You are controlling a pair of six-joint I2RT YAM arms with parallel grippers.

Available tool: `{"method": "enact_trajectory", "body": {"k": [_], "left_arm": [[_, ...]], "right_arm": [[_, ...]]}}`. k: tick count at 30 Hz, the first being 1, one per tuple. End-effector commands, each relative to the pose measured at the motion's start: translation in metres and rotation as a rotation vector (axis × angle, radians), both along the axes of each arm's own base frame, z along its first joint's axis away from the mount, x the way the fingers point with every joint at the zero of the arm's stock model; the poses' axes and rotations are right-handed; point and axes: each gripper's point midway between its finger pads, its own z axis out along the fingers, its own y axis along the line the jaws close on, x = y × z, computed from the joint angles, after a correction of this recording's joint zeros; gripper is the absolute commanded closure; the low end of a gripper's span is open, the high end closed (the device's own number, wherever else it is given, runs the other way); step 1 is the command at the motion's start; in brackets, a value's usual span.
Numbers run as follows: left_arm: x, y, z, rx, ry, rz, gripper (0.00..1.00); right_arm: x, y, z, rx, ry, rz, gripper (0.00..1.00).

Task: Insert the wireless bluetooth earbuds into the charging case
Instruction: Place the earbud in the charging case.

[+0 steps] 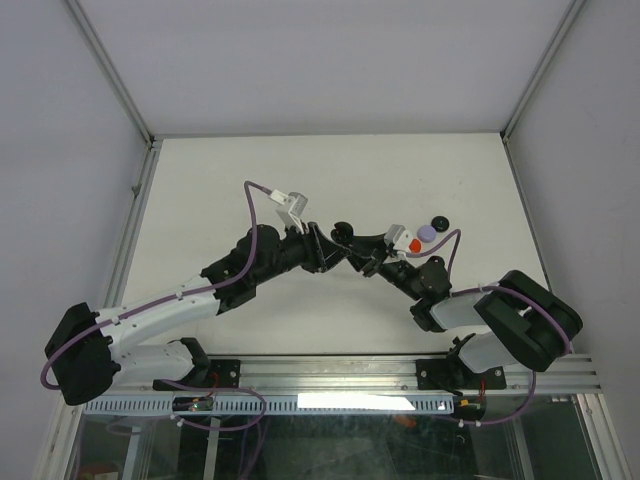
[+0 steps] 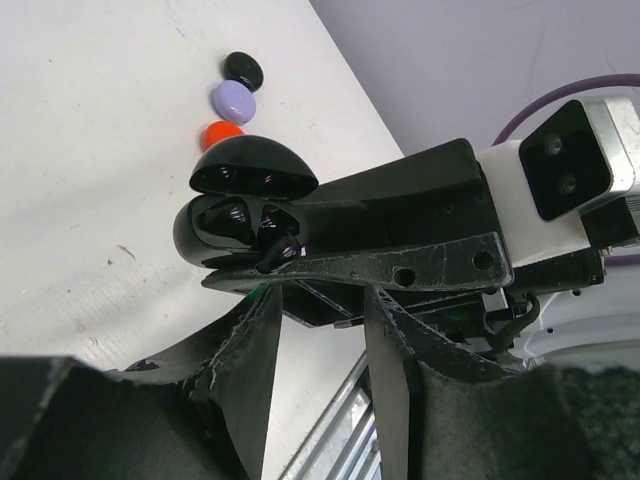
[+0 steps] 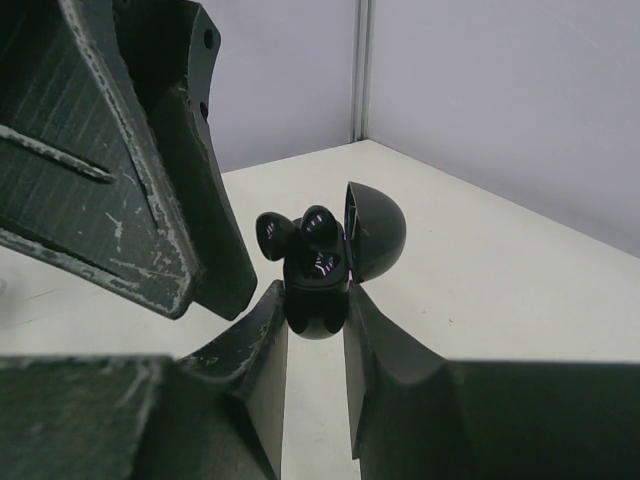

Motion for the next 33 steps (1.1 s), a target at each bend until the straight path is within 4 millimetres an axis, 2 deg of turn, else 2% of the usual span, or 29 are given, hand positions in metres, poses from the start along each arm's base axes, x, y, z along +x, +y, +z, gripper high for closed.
{"method": "enact_trajectory", "body": {"k": [1, 5, 9, 16, 24, 33], "left_arm": [[-0.001, -0.007, 0.035, -0.037, -0.086, -0.028, 0.59], [0.005, 0.007, 0.026, 0.037, -0.078, 0.037, 0.52], [0.008, 0.015, 0.027, 0.086, -0.087, 0.064, 0.45], [0.008, 0.003, 0.041, 0.088, -0.133, 0.006, 0.45], [0.015, -0.001, 0.043, 0.098, -0.146, 0.007, 0.46], [-0.001, -0.013, 0.052, 0.062, -0.163, -0.102, 0.50]], "right_arm": [[-0.004, -0.005, 0.038, 0.098, -0.112, -0.010, 1.00], [-0.003, -0.007, 0.038, 0.096, -0.115, -0.022, 1.00], [-0.004, -0.005, 0.039, 0.098, -0.114, -0.009, 1.00], [-0.005, -0.004, 0.038, 0.097, -0.111, -0.001, 1.00], [-0.006, -0.004, 0.038, 0.098, -0.111, 0.002, 1.00], [-0.004, -0.002, 0.036, 0.094, -0.104, 0.004, 1.00]]}}
